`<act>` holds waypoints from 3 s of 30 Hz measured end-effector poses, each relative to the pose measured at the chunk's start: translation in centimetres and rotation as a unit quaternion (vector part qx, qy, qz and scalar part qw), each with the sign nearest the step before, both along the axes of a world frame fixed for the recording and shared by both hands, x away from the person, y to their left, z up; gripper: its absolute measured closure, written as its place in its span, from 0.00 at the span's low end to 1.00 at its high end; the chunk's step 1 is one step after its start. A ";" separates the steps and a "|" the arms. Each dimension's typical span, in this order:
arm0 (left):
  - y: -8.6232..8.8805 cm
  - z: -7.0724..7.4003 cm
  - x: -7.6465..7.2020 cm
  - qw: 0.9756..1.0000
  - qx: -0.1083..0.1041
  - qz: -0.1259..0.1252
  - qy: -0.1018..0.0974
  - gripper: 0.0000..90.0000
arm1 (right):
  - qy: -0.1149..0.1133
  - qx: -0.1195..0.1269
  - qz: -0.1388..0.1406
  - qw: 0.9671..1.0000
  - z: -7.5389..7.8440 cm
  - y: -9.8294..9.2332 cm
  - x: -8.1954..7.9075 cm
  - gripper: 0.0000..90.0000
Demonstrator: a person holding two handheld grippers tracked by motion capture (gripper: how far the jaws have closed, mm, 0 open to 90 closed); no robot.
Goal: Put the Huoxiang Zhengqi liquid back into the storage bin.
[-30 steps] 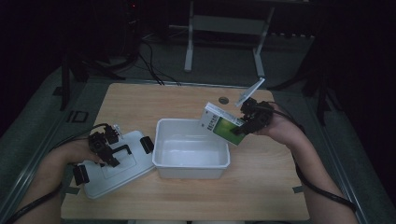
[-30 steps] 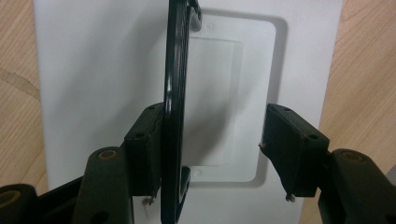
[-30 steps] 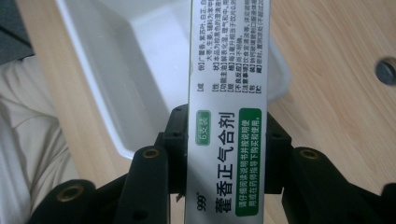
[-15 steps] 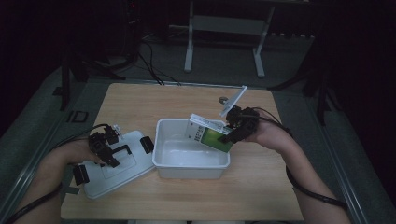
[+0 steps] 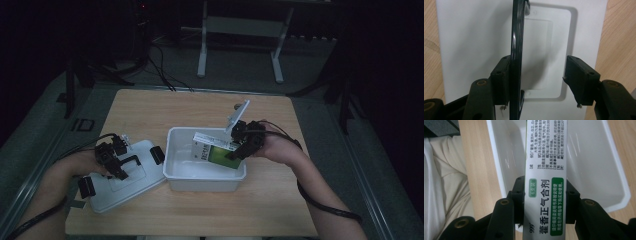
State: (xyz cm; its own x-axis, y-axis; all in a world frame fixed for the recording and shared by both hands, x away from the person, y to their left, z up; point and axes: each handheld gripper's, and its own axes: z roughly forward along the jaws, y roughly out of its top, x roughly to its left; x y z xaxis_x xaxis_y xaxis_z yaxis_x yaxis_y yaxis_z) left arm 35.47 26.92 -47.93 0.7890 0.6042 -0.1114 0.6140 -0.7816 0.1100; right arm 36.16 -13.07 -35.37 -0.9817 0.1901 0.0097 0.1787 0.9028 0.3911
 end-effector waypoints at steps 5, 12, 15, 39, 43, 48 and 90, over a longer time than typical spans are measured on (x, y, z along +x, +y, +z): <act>0.2 0.0 -0.1 1.000 -0.001 0.003 0.000 0.46 | 0.000 -0.012 0.001 1.000 -0.9 0.6 0.3 0.70; 0.2 -0.1 0.0 1.000 0.000 0.002 0.000 0.46 | 0.005 -0.018 0.004 1.000 -2.2 1.5 0.5 0.70; 0.2 -0.2 -0.1 1.000 0.000 0.001 0.001 0.46 | 0.009 -0.024 0.011 1.000 -2.9 1.9 0.5 0.71; 0.0 -0.3 -0.1 1.000 0.003 0.000 0.001 0.46 | 0.043 -0.065 0.035 0.996 -7.4 2.9 0.5 0.70; 0.0 -0.2 0.0 1.000 -0.004 0.006 -0.002 0.46 | 0.043 -0.072 0.035 0.996 -7.9 3.1 0.5 0.70; -0.1 -0.1 0.1 1.000 -0.001 0.003 -0.003 0.46 | 0.048 -0.077 0.036 0.995 -8.6 3.3 0.6 0.70; -0.8 0.5 0.1 1.000 0.003 -0.001 -0.012 0.47 | 0.014 0.007 -0.016 1.000 -3.7 -1.0 0.7 0.46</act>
